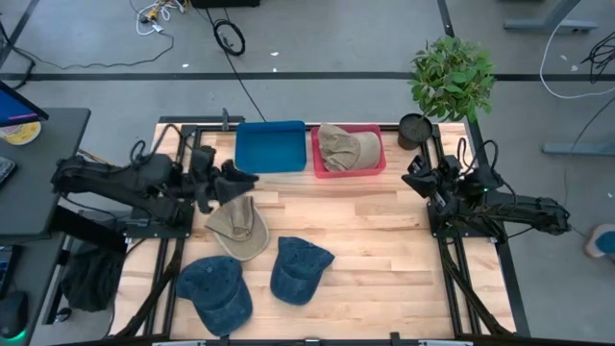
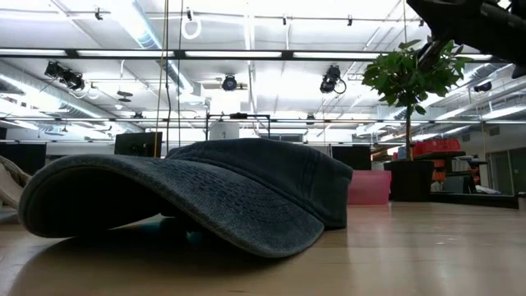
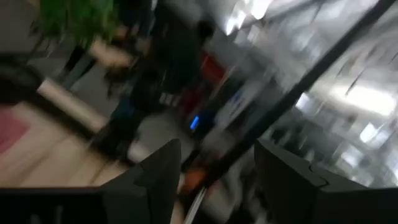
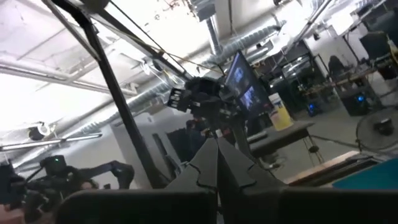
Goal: Pick & Place hat
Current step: Put the brown cap into the red bin
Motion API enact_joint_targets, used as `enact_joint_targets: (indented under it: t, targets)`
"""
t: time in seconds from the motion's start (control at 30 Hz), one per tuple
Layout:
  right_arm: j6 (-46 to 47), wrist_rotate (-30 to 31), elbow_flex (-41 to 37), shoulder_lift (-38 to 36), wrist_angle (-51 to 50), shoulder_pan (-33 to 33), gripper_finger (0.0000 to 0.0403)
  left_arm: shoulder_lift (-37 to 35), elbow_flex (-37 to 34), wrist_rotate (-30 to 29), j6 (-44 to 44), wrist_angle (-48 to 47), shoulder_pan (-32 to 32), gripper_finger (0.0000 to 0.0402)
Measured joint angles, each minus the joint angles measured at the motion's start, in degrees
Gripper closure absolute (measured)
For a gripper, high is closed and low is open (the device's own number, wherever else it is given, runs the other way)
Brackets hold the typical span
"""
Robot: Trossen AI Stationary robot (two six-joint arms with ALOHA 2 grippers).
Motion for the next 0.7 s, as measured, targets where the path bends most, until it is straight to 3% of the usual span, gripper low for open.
enact_joint_targets:
  t: [0.23,0.4,0.7]
  targets:
    - [1.18,0.93,0.0,0.0,-0.15,0.0,0.0403,7.73,22.53,-0.5,8.74,-30.63,-5.3,0.0197]
    - [1.65,2.16,0.0,0.0,-0.01,0.0,0.0403,14.2,36.23,-1.46,7.77,-56.56,-10.42,0.0199]
    - [2.62,3.45,0.0,0.02,-0.11,0.0,0.0403,27.8,49.37,2.19,8.43,-82.43,-19.67,0.02]
